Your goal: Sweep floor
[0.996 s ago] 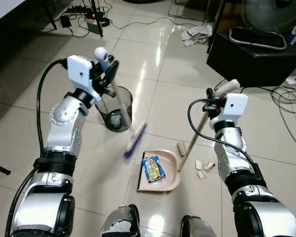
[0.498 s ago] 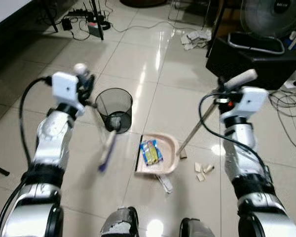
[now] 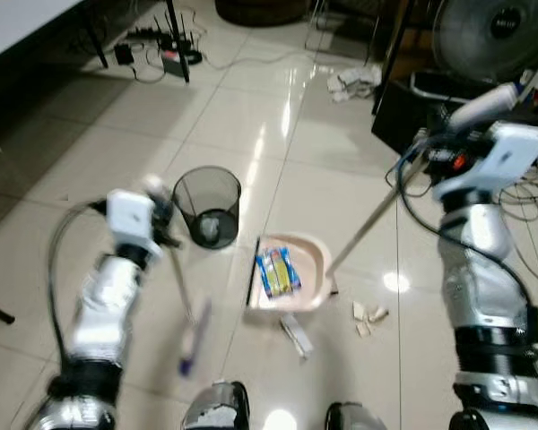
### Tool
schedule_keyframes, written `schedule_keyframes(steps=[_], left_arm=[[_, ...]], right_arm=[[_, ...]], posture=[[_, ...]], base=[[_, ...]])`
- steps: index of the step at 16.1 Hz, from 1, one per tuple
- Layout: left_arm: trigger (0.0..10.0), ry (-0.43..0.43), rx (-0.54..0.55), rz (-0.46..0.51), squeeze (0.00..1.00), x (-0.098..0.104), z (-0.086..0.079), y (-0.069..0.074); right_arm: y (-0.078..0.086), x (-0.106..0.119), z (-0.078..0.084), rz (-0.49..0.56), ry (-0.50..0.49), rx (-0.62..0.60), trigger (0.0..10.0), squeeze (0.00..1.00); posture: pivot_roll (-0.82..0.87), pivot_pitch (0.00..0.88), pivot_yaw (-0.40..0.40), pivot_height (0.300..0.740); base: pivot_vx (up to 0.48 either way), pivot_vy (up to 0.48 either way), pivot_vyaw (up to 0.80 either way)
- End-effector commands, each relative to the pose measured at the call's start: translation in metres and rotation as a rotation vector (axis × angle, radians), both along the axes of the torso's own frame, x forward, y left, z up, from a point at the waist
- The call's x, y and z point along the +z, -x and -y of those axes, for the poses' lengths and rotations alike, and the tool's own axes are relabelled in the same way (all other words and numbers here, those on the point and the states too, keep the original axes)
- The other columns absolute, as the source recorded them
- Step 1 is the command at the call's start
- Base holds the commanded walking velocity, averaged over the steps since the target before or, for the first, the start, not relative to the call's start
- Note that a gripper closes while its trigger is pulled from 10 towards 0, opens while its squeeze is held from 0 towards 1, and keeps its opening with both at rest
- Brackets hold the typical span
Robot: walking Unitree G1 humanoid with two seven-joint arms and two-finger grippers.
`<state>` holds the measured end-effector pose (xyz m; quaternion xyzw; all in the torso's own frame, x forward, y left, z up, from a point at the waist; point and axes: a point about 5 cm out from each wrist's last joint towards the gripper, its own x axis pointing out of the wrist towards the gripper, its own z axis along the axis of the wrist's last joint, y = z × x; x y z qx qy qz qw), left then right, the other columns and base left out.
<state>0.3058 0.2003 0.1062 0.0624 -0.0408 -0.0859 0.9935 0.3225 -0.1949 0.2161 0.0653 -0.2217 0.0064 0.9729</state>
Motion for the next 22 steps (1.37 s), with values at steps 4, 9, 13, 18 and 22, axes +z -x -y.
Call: schedule_keyframes(steps=[4, 9, 13, 18, 22], left_arm=[[10.0, 0.031, 0.017, 0.102, 0.00, 0.030, 0.021, 0.012], [10.0, -0.012, 0.023, 0.106, 0.00, 0.037, 0.028, 0.018], [10.0, -0.039, 0.047, 0.084, 0.00, 0.036, 0.021, 0.021], [10.0, -0.058, 0.061, 0.071, 0.00, 0.036, 0.017, 0.021], [10.0, -0.064, 0.061, 0.062, 0.00, 0.035, 0.015, 0.022]], right_arm=[[0.013, 0.028, -0.004, 0.025, -0.035, 0.032, 10.0, 0.00], [0.019, 0.034, 0.000, 0.016, -0.100, 0.011, 10.0, 0.00], [0.016, 0.042, 0.004, 0.042, -0.136, 0.004, 10.0, 0.00], [0.013, 0.048, 0.003, 0.052, -0.137, 0.012, 10.0, 0.00], [0.013, 0.052, 0.008, 0.070, -0.174, -0.002, 10.0, 0.00]], posture=[[-0.02, 0.042, 0.041, 0.740], [-0.01, 0.043, 0.043, 0.740], [0.00, 0.041, 0.040, 0.740], [0.00, 0.041, 0.041, 0.740], [0.00, 0.041, 0.045, 0.740]], base=[[0.000, 0.000, 0.00], [0.049, 0.000, 0.28], [0.299, 0.000, 0.80], [0.333, 0.000, 0.64], [0.337, 0.000, 0.00]])
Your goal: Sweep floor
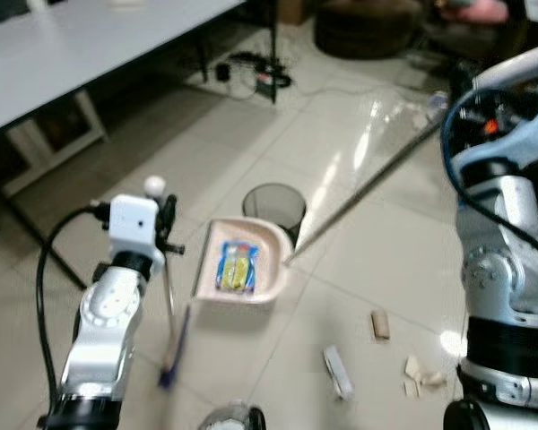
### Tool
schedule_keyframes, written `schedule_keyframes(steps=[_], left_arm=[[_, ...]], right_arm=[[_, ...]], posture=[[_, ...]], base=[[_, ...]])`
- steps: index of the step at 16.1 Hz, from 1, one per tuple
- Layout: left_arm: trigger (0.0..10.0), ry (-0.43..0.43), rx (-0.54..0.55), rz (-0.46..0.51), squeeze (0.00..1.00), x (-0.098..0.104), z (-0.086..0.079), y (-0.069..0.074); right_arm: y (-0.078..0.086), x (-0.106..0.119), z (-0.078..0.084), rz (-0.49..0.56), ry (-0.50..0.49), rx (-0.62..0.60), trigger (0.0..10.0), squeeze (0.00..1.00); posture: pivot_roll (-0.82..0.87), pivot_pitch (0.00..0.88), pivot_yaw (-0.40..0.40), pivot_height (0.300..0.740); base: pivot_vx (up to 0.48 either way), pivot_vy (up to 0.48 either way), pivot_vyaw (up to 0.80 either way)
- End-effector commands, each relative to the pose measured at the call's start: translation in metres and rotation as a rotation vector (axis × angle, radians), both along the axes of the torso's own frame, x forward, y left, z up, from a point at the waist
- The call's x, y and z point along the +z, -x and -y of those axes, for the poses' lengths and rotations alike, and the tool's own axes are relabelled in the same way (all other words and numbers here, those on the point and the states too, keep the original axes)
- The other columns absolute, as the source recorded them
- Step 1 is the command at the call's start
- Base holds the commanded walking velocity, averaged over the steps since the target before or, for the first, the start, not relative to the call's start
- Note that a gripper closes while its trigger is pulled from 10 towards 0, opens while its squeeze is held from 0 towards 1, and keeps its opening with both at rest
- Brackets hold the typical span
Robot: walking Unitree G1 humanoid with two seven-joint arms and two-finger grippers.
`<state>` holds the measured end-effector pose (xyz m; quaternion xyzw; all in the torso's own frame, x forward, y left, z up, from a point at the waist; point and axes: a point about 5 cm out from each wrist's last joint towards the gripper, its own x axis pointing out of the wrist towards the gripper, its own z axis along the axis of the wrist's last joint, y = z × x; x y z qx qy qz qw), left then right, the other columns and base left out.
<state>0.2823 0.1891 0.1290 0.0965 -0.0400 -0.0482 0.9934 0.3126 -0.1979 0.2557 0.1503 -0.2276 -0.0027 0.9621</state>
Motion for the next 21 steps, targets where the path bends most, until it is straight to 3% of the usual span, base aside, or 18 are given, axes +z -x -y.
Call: schedule_keyframes(steps=[1, 11, 21], left_arm=[[10.0, -0.003, -0.018, 0.052, 0.00, 0.012, 0.004, -0.002], [10.0, -0.001, -0.013, 0.045, 0.00, 0.011, 0.003, 0.000], [10.0, 0.005, 0.004, 0.037, 0.00, 0.009, 0.002, 0.001]], right_arm=[[0.003, 0.013, 0.006, 0.054, -0.005, -0.027, 10.0, 0.00], [0.002, 0.022, 0.017, 0.084, -0.052, -0.073, 10.0, 0.00], [0.000, 0.022, 0.016, 0.078, -0.043, -0.065, 10.0, 0.00]], posture=[[0.00, 0.041, 0.045, 0.740], [0.00, 0.028, 0.041, 0.740], [0.01, 0.039, 0.031, 0.740]], base=[[0.337, 0.000, 0.00], [0.337, 0.000, 0.00], [0.342, 0.000, 0.00]])
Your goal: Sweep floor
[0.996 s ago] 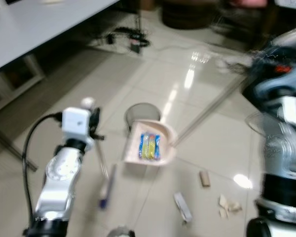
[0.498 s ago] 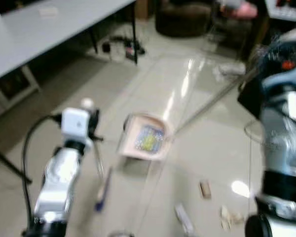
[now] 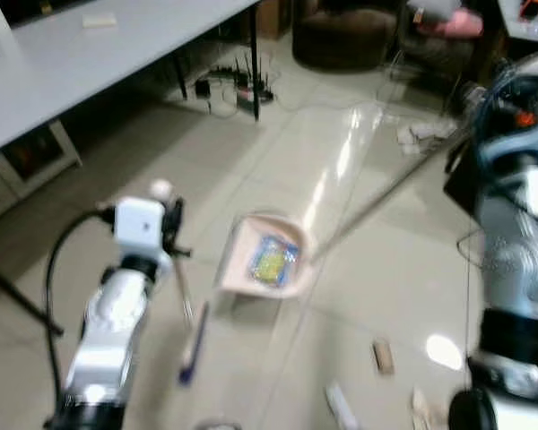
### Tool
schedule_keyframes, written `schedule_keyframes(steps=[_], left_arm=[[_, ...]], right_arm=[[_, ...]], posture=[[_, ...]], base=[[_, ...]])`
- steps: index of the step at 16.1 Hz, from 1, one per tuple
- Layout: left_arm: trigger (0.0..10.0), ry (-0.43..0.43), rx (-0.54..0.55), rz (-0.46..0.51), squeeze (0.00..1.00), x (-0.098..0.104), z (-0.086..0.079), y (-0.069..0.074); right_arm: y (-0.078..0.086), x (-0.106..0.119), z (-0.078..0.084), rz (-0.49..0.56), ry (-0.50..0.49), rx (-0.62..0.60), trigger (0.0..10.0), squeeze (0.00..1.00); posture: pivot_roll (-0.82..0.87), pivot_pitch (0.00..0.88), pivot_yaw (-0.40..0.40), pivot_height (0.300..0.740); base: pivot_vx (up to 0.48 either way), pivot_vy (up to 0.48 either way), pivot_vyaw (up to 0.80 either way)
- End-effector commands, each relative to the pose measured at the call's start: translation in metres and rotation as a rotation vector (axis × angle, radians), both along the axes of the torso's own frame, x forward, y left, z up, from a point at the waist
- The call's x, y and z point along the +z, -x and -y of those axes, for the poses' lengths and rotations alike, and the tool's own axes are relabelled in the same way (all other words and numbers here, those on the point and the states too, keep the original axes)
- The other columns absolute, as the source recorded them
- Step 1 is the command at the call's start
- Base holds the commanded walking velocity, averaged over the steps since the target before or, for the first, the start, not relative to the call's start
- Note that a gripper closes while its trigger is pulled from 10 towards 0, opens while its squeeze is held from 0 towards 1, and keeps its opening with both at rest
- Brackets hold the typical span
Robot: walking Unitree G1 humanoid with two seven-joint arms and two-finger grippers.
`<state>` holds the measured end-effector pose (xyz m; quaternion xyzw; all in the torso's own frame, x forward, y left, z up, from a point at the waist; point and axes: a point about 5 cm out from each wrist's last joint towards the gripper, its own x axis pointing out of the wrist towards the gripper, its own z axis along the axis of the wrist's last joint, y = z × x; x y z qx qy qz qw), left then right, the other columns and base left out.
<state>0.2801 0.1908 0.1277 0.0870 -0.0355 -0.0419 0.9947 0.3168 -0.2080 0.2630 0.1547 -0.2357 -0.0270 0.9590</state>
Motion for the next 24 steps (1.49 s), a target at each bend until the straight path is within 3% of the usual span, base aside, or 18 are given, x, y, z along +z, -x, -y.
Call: schedule_keyframes(steps=[1, 24], left_arm=[[10.0, -0.015, -0.007, 0.045, 0.00, 0.0100, 0.0032, -0.0014], [10.0, -0.012, 0.001, 0.044, 0.00, 0.0113, 0.0023, -0.0001]], right_arm=[[0.0037, 0.0141, 0.0070, 0.066, -0.025, -0.023, 10.0, 0.00], [0.0017, 0.0047, 0.0102, 0.030, -0.030, -0.030, 10.0, 0.00]], posture=[[0.01, 0.040, 0.031, 0.740], [0.01, 0.050, 0.031, 0.740]], base=[[0.345, 0.000, 0.00], [0.347, 0.000, -0.08]])
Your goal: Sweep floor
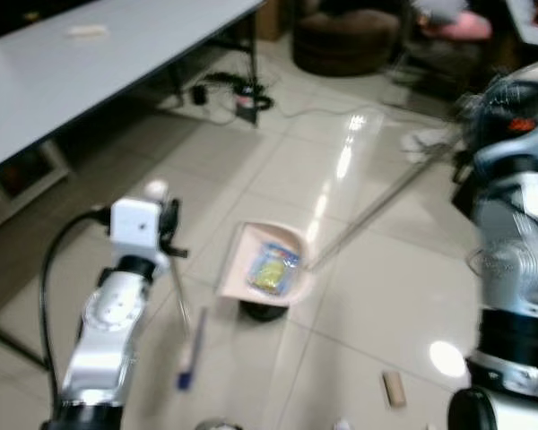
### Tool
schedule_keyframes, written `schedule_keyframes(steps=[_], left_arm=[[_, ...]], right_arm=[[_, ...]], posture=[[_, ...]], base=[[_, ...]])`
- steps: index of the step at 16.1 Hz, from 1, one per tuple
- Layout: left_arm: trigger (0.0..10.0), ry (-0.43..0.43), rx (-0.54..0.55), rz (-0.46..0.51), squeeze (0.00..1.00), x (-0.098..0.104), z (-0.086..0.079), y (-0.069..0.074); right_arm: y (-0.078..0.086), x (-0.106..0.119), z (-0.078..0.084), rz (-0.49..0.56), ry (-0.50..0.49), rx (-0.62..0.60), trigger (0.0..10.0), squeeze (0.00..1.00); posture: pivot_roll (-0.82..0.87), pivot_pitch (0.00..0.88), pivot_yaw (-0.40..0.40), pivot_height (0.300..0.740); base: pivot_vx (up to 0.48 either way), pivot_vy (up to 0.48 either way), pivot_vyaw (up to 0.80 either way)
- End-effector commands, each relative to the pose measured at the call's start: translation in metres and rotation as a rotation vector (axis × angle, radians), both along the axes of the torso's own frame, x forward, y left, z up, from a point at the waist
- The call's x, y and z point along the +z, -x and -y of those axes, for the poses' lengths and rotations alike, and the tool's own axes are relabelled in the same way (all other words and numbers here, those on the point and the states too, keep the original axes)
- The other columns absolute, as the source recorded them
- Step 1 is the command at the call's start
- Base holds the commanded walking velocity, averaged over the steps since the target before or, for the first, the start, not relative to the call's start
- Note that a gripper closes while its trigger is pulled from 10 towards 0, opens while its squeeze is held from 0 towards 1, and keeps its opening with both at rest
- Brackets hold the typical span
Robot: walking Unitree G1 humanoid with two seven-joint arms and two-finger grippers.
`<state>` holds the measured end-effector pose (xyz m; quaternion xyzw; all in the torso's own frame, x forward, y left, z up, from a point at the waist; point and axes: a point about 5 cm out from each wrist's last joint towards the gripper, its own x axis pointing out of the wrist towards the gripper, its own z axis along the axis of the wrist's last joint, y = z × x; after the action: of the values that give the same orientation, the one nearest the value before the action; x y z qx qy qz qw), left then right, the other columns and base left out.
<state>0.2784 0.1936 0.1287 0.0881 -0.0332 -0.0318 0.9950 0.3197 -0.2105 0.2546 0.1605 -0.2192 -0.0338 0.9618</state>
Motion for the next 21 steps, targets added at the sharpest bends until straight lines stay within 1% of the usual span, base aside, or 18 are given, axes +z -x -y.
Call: schedule_keyframes(steps=[1, 8, 11, 18, 20, 21], left_arm=[[10.0, -0.011, -0.019, 0.046, 0.00, 0.010, 0.005, -0.002], [10.0, -0.011, -0.020, 0.045, 0.00, 0.010, 0.005, -0.003], [10.0, -0.011, -0.020, 0.046, 0.00, 0.010, 0.005, -0.003], [10.0, -0.013, -0.024, 0.046, 0.00, 0.010, 0.004, -0.002], [10.0, -0.010, -0.031, 0.043, 0.00, 0.009, 0.006, -0.002], [10.0, -0.009, -0.032, 0.043, 0.00, 0.009, 0.006, -0.002]], right_arm=[[0.005, 0.013, 0.008, 0.065, -0.013, -0.026, 10.0, 0.00], [0.004, 0.011, 0.006, 0.060, -0.011, -0.024, 10.0, 0.00], [0.004, 0.008, 0.009, 0.054, -0.025, -0.031, 10.0, 0.00], [0.003, -0.001, 0.007, 0.043, -0.014, -0.031, 10.0, 0.00], [0.002, -0.005, 0.006, 0.053, 0.002, -0.034, 10.0, 0.00], [0.003, -0.003, 0.006, 0.075, 0.008, -0.037, 10.0, 0.00]], posture=[[0.01, 0.050, 0.031, 0.740], [0.01, 0.047, 0.031, 0.740], [0.02, 0.043, 0.031, 0.740], [0.02, 0.034, 0.032, 0.740], [0.02, 0.035, 0.034, 0.740], [0.02, 0.039, 0.036, 0.740]], base=[[0.349, 0.000, 0.00], [0.347, 0.000, 0.00], [0.346, 0.000, 0.00], [0.347, 0.000, 0.00], [0.349, 0.000, 0.00], [0.349, 0.000, 0.00]])
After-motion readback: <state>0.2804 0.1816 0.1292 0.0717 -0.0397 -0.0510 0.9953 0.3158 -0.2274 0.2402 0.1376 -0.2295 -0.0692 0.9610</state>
